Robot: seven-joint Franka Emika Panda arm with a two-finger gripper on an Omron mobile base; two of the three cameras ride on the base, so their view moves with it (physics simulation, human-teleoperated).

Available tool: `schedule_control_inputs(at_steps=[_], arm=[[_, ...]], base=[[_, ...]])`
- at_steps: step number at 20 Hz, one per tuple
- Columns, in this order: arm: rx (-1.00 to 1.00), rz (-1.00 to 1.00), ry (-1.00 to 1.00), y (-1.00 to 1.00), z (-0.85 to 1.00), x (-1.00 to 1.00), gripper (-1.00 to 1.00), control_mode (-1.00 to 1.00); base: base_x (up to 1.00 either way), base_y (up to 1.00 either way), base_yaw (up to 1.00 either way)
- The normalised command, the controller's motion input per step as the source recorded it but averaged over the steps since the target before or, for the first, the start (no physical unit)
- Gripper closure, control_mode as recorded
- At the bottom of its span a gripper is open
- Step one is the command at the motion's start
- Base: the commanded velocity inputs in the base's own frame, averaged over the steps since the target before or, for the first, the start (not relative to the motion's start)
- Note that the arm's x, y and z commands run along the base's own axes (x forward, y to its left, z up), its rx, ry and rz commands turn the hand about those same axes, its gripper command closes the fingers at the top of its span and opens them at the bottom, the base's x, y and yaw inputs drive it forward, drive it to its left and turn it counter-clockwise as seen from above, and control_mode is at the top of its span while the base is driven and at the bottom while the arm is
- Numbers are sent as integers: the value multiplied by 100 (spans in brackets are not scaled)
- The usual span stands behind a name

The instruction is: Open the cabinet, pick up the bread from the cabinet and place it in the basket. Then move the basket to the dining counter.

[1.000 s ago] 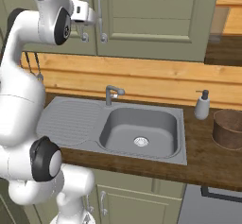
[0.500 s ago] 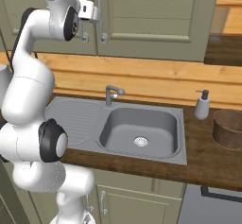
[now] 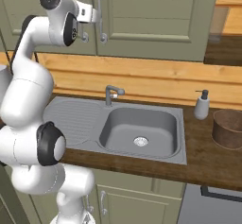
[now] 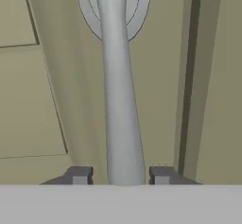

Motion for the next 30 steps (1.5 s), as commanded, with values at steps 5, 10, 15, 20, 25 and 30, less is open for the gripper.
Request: schedule_control_inputs(at_steps=[5, 10, 15, 20, 25, 30], arm=[[0, 0, -3, 29, 6, 34, 100, -100], [0, 4, -6, 17, 32, -75, 100, -100], [0, 3, -5, 16, 52, -100, 100, -100], [-1, 1, 0, 43, 35, -100, 100, -100], [-7, 0, 1, 65, 15, -100, 100, -100], [-10, 0, 5, 82, 0, -100, 100, -100]], base=[[0, 0, 0], [0, 0, 0], [0, 0, 0], [0, 0, 0], [0, 0, 0], [0, 0, 0]])
